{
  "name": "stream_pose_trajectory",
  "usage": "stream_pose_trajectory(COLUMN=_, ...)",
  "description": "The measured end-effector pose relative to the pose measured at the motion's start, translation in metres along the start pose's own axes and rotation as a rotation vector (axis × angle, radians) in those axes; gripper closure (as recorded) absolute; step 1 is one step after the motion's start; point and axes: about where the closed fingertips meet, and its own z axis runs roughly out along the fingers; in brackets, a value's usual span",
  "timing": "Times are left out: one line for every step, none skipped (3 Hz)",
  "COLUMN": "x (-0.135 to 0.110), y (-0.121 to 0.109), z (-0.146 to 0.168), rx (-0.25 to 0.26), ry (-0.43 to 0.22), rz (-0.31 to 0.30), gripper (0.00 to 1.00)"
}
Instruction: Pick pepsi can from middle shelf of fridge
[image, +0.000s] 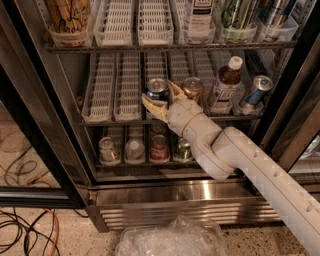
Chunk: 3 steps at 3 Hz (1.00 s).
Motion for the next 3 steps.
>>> stream_pose_trajectory(x=-0.004, y=0.002, z=0.0, rx=0.003, ry=-0.012, rz=0.008, gripper=1.0)
stream_pose_trajectory(x=-0.014, y=0.0, z=0.002, rx=0.019, ry=-0.041, rz=0.018, gripper=1.0)
stream_pose_trajectory(x=-0.026, y=-0.007, z=0.004, rx=0.045, ry=-0.084, rz=0.031, gripper=1.0)
